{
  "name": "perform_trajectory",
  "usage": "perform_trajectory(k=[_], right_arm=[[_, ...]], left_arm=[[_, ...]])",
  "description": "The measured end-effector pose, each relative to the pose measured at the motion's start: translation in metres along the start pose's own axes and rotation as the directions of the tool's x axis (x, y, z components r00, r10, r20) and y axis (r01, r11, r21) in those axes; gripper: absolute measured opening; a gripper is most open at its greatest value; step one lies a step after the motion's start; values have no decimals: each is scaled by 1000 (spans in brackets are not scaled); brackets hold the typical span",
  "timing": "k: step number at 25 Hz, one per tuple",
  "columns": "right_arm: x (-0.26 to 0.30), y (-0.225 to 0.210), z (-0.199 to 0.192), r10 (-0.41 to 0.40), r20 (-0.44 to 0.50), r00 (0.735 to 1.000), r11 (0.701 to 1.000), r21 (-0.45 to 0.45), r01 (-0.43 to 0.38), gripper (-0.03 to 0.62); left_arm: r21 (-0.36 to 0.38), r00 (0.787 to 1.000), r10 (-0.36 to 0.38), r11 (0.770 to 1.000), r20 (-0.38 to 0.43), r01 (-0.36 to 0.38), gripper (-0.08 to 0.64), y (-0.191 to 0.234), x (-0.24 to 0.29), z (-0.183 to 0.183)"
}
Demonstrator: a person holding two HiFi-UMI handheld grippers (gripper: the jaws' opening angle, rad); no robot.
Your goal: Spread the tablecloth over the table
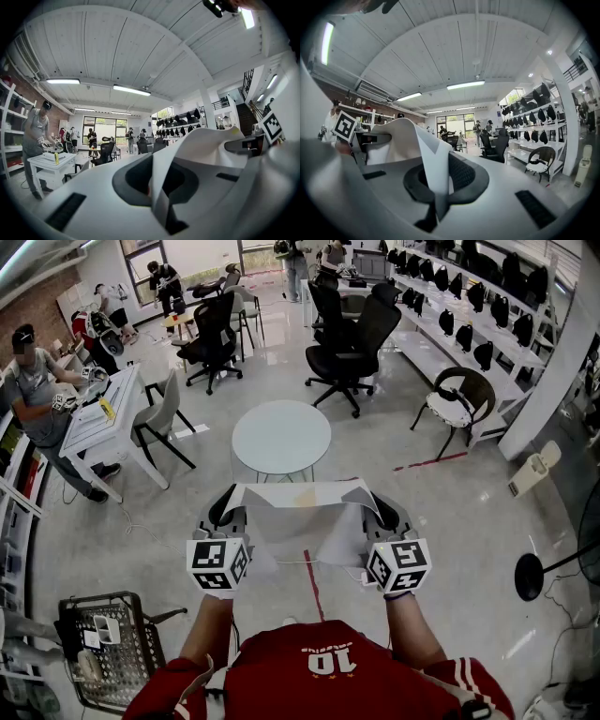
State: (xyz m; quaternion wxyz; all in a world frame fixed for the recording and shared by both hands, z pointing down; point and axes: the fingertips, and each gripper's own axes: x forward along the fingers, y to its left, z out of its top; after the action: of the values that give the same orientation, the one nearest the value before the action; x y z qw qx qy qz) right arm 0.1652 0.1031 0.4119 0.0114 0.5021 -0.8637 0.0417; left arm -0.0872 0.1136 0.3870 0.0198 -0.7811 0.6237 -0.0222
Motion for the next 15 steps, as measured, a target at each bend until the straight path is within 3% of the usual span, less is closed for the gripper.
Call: perform_trajectory(k=[15], right_arm=[[-1, 1, 2, 1, 3, 1000, 1000, 2, -1, 15]], left_arm=[[-6, 1000, -3, 1000, 3, 3, 15, 1, 0, 3]])
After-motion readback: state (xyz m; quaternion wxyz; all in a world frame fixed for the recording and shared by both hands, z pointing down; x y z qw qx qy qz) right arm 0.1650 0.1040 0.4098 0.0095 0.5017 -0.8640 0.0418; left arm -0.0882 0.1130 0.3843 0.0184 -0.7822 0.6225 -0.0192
